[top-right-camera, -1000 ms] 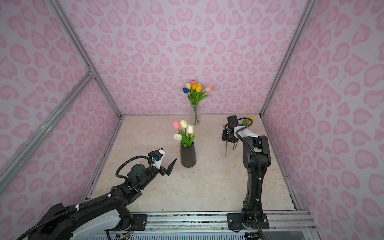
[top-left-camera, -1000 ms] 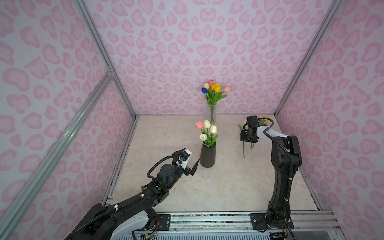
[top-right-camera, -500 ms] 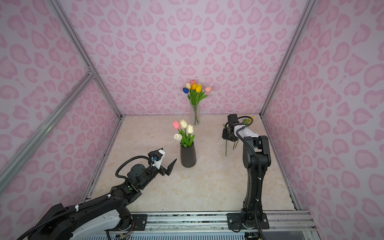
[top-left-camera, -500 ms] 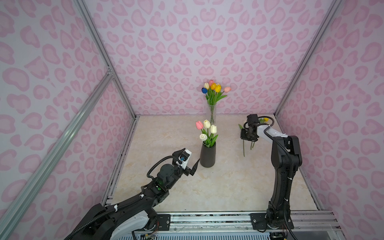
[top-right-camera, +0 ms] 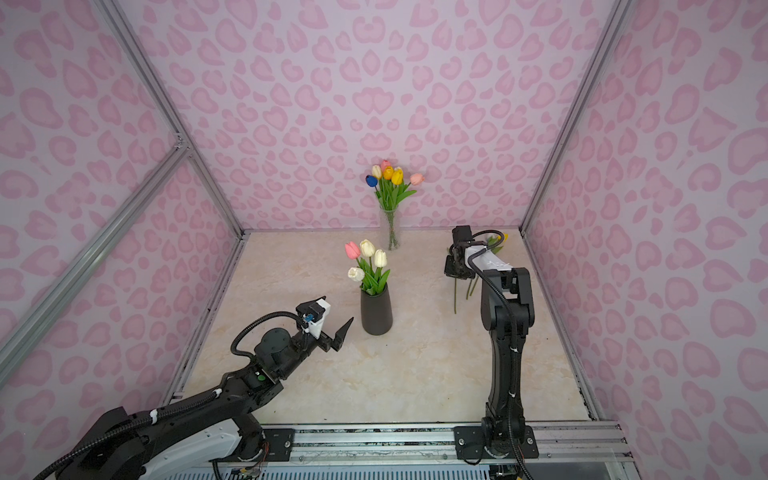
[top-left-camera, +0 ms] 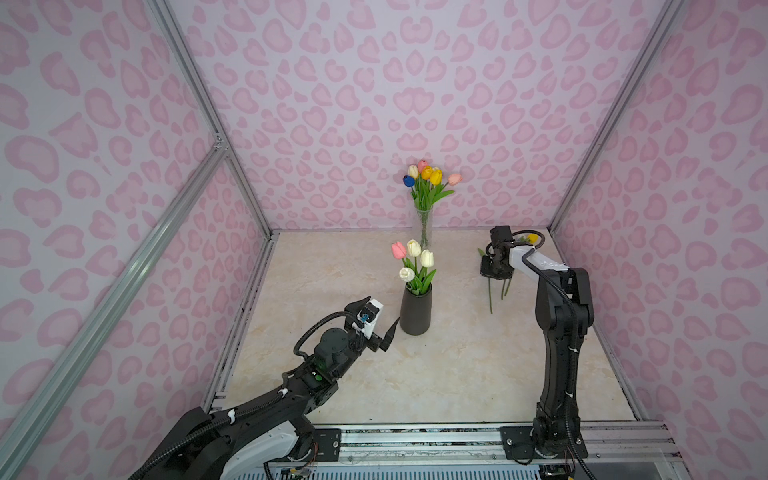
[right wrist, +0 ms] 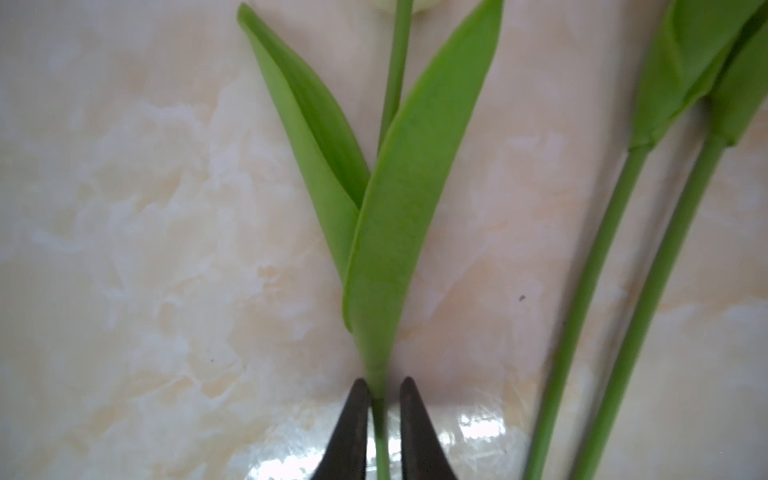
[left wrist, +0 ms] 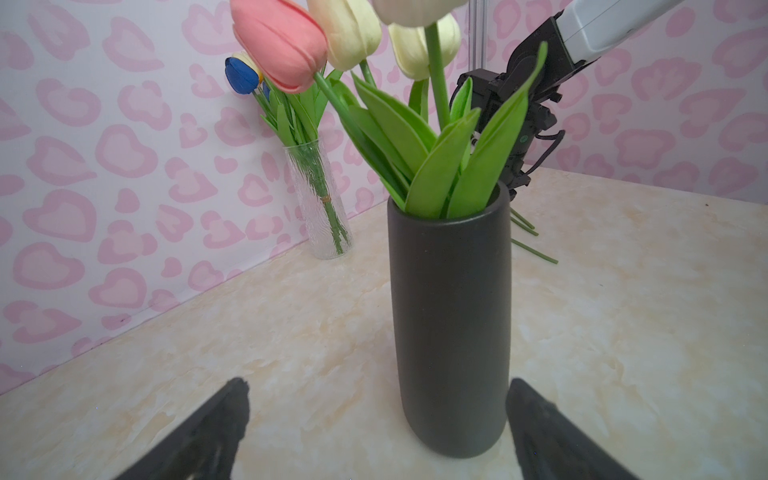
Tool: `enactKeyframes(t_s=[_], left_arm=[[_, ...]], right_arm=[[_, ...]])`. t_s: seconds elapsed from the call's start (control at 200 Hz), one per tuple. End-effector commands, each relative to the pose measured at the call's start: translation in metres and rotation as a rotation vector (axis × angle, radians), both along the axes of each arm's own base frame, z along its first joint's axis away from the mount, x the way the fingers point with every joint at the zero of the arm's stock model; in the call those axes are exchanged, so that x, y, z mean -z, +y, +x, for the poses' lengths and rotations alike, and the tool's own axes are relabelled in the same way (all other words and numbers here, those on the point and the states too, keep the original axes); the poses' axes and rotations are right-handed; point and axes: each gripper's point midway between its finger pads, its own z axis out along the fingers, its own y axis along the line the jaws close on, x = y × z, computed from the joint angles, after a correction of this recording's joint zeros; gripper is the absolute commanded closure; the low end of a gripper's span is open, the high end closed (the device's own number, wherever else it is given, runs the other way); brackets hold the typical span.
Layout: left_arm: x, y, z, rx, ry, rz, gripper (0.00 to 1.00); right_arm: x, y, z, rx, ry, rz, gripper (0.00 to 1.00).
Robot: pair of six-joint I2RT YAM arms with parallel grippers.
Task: Arrange the flowers into the vase
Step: 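Close the right gripper on the white tulip stem, then lift the white tulip upright with the right gripper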
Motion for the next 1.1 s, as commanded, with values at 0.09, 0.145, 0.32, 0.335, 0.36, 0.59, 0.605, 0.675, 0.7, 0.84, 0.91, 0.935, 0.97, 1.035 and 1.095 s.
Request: enactKeyframes(t_s=[0.09,0.145,0.32,0.335,0.36,0.59,0.605,0.675,0.7,0.84,0.91,0.935,0.97,1.035,1.095], left_arm=[[-0.011,-0.001,0.002,-0.002,-0.028,-0.019,0.03],[-0.011,-0.001,0.002,-0.001,-0.028,-0.018,0.03],[-0.011,-0.001,0.002,-0.002,-0.028,-0.019,0.03],[-0.012,-0.001,0.002,-0.002,-0.030,-0.020,0.03],[-0.012,-0.001,0.002,-0.001,-0.029,-0.021,0.03],[-0.014,0.000,0.001,-0.006,-0.036,-0.024,0.03],[-0.014,0.000,0.001,-0.007,-0.036,-0.024,0.03],[-0.015,0.001,0.001,-0.009,-0.038,-0.026,0.03],[-0.015,0.001,0.001,-0.010,-0.040,-0.026,0.03],[-0.014,0.001,0.003,-0.013,-0.039,-0.020,0.03],[-0.014,0.001,0.002,-0.012,-0.040,-0.022,0.03],[-0.014,0.001,0.002,-0.012,-0.039,-0.022,0.03],[-0.014,0.001,0.002,-0.012,-0.039,-0.020,0.03],[-0.014,0.001,0.002,-0.011,-0.040,-0.018,0.03],[-0.015,0.001,0.002,-0.011,-0.042,-0.019,0.03]], right_arm=[[0.016,0.000,-0.015,0.006,0.081,-0.005,0.98],[0.014,0.001,-0.014,0.004,0.076,0.000,1.00],[0.000,0.006,-0.010,-0.007,0.019,0.039,1.00],[-0.001,0.006,-0.009,-0.008,0.015,0.043,1.00],[-0.003,0.007,-0.009,-0.009,0.008,0.049,1.00],[-0.027,0.015,0.000,-0.030,-0.093,0.122,1.00],[-0.029,0.016,0.000,-0.033,-0.099,0.124,1.00],[-0.040,0.019,0.002,-0.051,-0.142,0.129,1.00],[-0.044,0.020,0.003,-0.055,-0.158,0.129,1.00],[-0.056,0.020,0.004,-0.057,-0.201,0.123,1.00],[-0.066,0.022,0.005,-0.066,-0.249,0.128,1.00],[-0.072,0.024,0.006,-0.073,-0.276,0.132,1.00],[-0.072,0.026,0.001,-0.080,-0.287,0.135,1.00],[-0.084,0.029,-0.001,-0.088,-0.338,0.135,1.00],[-0.097,0.029,-0.003,-0.086,-0.388,0.140,1.00]])
